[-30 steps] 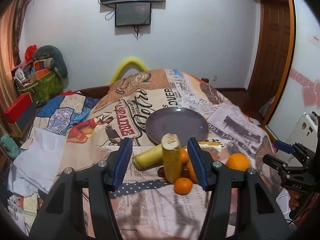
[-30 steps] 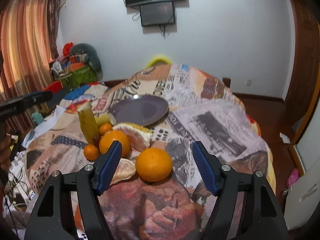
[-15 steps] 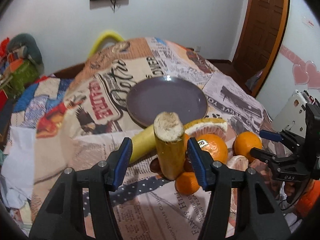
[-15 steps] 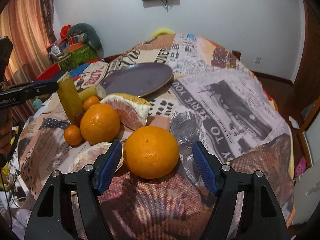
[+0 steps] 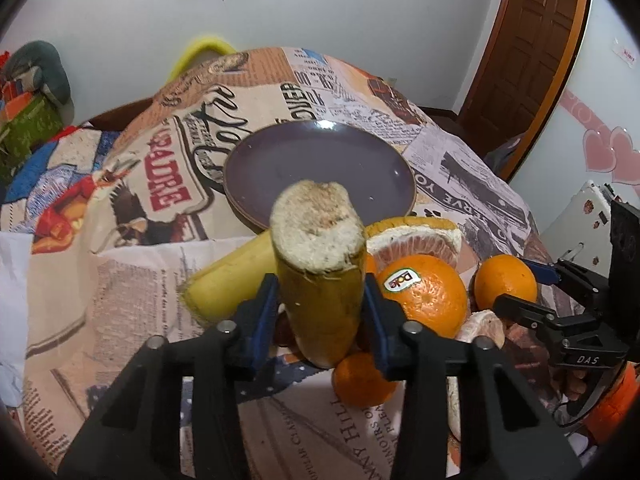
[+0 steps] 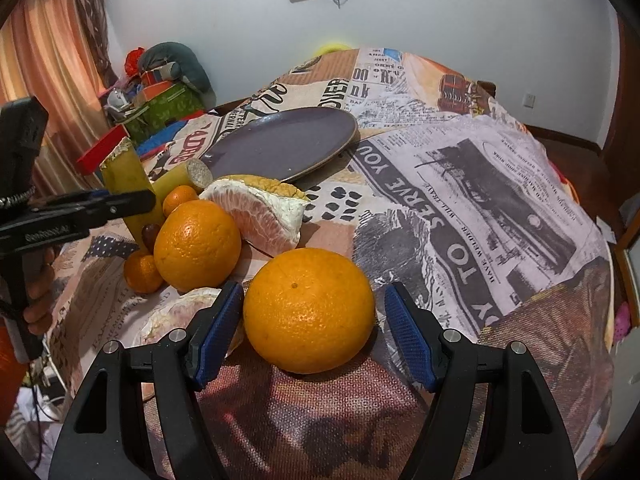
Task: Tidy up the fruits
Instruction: 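Grasp the upright yellow cylinder with the left tool while the right tool grasps the large orange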
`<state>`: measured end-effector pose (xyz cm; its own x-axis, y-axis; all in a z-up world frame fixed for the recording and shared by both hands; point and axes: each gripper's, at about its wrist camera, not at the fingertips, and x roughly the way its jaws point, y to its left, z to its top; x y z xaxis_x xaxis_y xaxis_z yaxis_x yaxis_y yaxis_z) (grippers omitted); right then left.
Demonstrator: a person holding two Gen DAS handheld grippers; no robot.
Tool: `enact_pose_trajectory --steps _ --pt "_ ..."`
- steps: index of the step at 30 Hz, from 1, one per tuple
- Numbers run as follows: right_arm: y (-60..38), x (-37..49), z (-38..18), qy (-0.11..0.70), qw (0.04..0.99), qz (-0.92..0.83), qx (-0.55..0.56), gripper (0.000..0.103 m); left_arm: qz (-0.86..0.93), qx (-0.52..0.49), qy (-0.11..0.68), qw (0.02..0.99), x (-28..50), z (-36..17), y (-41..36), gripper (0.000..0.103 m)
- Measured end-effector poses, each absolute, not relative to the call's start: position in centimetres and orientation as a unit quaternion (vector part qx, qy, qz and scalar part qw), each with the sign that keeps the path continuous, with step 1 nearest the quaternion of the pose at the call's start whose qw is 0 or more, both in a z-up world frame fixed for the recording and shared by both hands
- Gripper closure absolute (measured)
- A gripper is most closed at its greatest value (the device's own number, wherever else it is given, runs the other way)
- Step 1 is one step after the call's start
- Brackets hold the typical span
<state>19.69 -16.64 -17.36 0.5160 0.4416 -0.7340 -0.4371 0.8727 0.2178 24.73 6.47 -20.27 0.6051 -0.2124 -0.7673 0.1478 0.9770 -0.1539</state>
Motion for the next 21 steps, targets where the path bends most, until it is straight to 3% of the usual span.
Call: enact_pose_trajectory --steps 4,21 --pt "-16.7 20.0 -17.6 0.432 0.861 0.266 0.017 0.04 -0.097 -0.036 0.429 0.897 24.6 -20.3 6.2 0.067" --pt "-17.1 19.3 -14.2 0.4 0.881 0.25 0.02 0.041 -0.077 -0.053 0.374 0.923 21.9 -15.7 6.8 0.067"
